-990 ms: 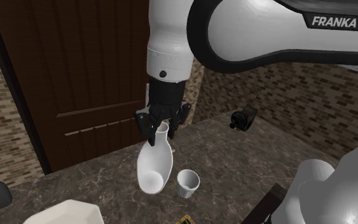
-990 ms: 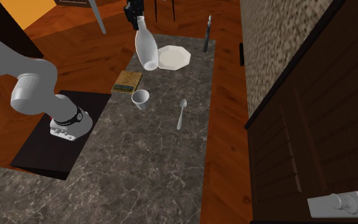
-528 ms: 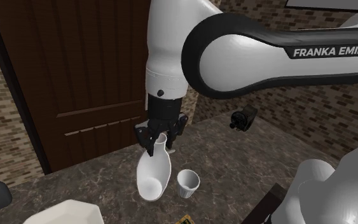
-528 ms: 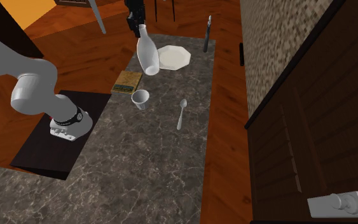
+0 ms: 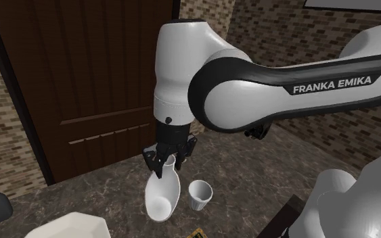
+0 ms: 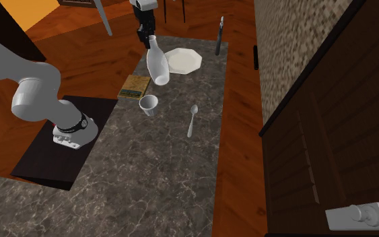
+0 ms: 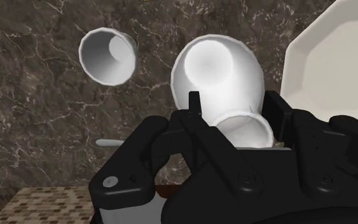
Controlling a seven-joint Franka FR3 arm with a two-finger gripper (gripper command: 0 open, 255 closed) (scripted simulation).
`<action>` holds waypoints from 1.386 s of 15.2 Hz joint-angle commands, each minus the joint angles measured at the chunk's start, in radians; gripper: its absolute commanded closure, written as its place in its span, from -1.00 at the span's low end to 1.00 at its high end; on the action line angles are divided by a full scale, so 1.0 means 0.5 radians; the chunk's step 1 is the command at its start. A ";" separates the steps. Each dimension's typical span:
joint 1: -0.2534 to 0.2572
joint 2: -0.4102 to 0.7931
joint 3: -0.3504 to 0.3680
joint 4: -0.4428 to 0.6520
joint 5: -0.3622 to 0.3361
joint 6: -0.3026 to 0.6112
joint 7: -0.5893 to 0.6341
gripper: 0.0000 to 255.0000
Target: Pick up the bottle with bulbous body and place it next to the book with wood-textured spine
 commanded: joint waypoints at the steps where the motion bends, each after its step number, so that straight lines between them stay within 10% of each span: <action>1: 0.000 0.007 0.003 -0.046 -0.001 0.055 0.000 1.00; 20: 0.003 0.090 0.034 -0.284 -0.016 0.371 0.021 1.00; 21: 0.003 0.090 0.034 -0.284 -0.016 0.371 0.021 -1.00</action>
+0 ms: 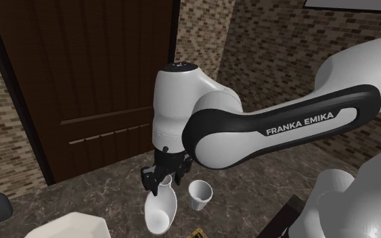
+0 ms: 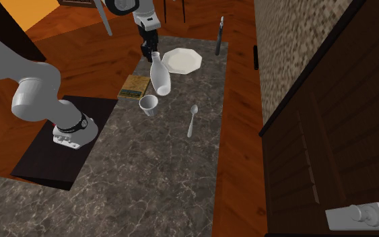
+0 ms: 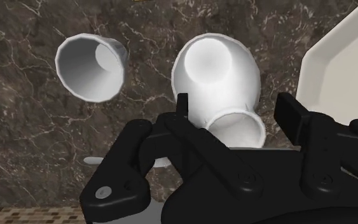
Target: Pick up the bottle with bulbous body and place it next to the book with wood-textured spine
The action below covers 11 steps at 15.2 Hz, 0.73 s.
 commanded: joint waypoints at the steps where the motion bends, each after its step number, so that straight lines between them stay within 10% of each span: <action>1: 0.000 0.000 0.000 0.000 0.000 0.000 0.000 -1.00; 11: -0.001 -0.070 -0.023 0.195 0.014 -0.261 -0.015 -1.00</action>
